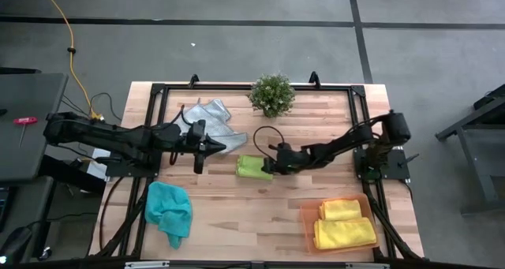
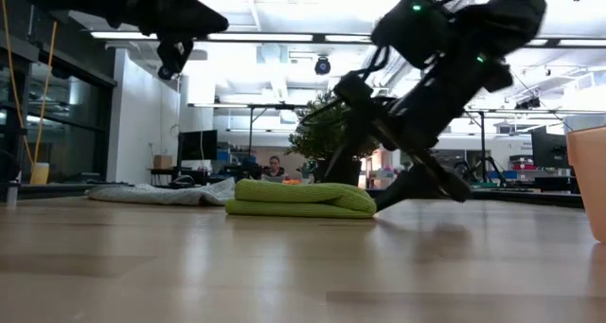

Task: Fold microfiber towels
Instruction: Put the folded green microfiber towel into the orange bin

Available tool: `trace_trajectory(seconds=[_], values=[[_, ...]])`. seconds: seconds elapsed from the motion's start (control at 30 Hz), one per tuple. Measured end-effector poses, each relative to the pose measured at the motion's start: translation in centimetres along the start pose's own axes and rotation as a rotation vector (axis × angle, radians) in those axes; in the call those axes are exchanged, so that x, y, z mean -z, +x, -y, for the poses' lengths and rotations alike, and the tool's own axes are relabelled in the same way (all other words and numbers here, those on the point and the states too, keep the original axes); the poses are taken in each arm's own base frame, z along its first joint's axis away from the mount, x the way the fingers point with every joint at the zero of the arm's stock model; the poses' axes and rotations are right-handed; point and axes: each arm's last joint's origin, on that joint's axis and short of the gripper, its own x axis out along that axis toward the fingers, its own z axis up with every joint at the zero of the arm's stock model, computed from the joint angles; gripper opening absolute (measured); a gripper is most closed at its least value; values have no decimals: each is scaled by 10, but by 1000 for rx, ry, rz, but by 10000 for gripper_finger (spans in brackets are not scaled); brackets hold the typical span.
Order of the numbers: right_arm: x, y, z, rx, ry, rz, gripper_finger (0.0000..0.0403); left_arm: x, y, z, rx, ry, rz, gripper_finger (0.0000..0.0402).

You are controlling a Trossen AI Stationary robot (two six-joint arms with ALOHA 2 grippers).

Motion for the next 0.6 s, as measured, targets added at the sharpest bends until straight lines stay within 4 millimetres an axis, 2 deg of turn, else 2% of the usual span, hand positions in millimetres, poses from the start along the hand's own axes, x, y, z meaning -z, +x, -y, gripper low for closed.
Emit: trace_trajectory(seconds=[0.2,0.3,0.4,0.53,0.6], values=[[-4,6,-10,78,18,7,278,-3,-2,1,17,1,19,0],[-5,9,-11,96,10,13,249,-11,-6,5,95,-3,84,0],[-7,10,-5,145,-5,9,176,-21,-15,9,170,10,156,0],[-10,8,-3,170,-72,-11,33,-32,-28,11,173,74,207,0],[-10,3,-6,154,-104,-17,18,-38,-33,13,159,108,221,0]])
